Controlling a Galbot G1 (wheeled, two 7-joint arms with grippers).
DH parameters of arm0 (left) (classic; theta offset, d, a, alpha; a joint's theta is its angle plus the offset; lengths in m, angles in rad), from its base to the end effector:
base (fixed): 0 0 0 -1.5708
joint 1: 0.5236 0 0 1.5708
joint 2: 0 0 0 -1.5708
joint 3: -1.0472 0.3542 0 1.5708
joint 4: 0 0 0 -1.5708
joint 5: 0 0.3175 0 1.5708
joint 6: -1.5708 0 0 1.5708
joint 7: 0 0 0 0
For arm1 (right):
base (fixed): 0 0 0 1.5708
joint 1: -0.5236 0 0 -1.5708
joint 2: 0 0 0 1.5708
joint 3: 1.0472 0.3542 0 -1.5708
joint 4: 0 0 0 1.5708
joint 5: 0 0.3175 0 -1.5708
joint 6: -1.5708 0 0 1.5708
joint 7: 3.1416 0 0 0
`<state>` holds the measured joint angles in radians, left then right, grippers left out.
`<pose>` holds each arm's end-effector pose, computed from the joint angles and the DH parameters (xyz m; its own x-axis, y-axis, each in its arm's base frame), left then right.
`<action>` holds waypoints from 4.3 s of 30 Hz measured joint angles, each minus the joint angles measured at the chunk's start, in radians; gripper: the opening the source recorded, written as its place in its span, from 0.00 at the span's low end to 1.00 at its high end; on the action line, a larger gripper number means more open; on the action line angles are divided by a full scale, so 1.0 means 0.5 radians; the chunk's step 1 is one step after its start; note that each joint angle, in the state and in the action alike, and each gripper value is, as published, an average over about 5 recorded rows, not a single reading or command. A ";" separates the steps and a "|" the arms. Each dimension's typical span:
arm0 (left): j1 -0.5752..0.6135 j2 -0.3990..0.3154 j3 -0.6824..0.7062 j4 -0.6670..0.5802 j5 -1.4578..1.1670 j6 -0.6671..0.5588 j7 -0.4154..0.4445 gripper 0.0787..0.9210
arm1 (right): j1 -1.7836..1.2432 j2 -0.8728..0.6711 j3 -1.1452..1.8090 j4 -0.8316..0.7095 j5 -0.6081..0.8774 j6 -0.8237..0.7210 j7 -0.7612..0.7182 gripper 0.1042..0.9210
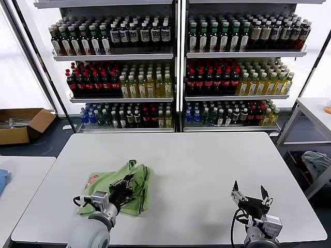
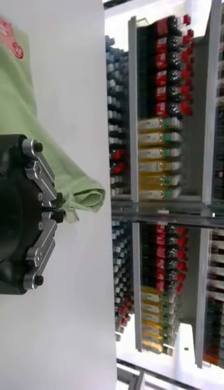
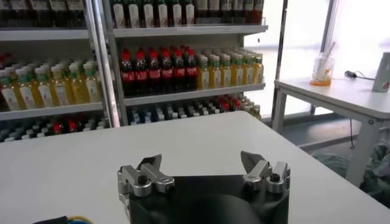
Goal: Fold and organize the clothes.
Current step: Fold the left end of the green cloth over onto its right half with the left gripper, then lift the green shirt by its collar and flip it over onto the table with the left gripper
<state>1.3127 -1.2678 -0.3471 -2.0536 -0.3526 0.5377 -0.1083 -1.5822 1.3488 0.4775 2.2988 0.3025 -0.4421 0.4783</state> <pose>0.2115 0.0146 -0.2773 -0.8986 0.2189 0.3803 0.2089 0.9756 -0.0677 0.1314 -0.0208 -0.2427 -0.9252 0.2406 0.2935 0.2503 0.9681 -0.0045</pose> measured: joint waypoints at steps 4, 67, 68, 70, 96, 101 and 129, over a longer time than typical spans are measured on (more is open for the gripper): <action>0.009 -0.021 0.028 0.038 0.001 -0.004 0.022 0.02 | -0.001 0.002 -0.003 -0.017 0.001 0.007 -0.001 0.88; 0.141 0.179 -0.519 0.317 -0.307 -0.114 -0.101 0.88 | 0.315 -0.047 -0.215 -0.233 0.056 -0.005 -0.016 0.88; 0.141 0.180 -0.519 0.319 -0.321 -0.108 -0.097 0.88 | 0.313 -0.046 -0.217 -0.232 0.053 -0.004 -0.017 0.88; 0.141 0.181 -0.519 0.322 -0.353 -0.095 -0.089 0.88 | 0.309 -0.045 -0.219 -0.230 0.050 -0.002 -0.018 0.88; 0.160 0.169 -0.517 0.353 -0.567 -0.051 -0.037 0.15 | 0.355 -0.056 -0.210 -0.245 0.060 -0.001 -0.015 0.88; 0.154 0.191 -0.546 0.350 -0.555 -0.071 -0.048 0.04 | 0.360 -0.068 -0.202 -0.246 0.070 -0.002 -0.013 0.88; 0.160 1.093 -1.230 0.447 -0.619 -0.128 0.071 0.04 | 0.346 -0.063 -0.190 -0.233 0.072 -0.013 0.002 0.88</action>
<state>1.3926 -0.7211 -0.9623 -1.8302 -0.6623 0.4737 -0.0728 -1.4092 1.3173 0.3825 2.1825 0.3385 -0.4488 0.4794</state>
